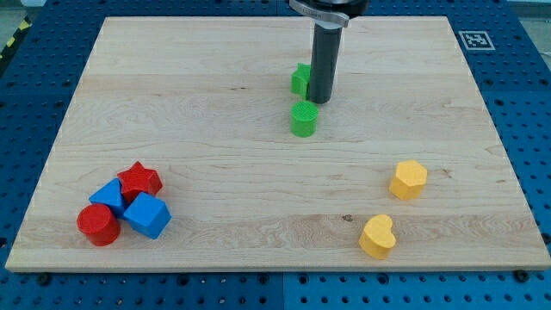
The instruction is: Push the yellow heart to the down slightly
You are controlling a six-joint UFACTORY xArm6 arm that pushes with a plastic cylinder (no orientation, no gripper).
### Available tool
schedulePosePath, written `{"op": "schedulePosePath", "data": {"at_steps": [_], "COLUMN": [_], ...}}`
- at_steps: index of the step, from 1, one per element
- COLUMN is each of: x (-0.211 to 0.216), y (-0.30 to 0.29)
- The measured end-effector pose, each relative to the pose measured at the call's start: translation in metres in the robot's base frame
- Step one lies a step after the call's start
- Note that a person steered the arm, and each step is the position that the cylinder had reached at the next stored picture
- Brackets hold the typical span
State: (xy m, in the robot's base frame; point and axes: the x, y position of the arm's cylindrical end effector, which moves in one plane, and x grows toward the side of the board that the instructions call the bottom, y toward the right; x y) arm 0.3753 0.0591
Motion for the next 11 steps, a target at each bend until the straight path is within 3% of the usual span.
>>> {"op": "schedulePosePath", "data": {"at_steps": [1,3,4,6,8,9,11], "x": [-0.005,0.081,0.105,0.105,0.200,0.201,0.183], "y": [0.001,0.105,0.114,0.050,0.065,0.112,0.119]}}
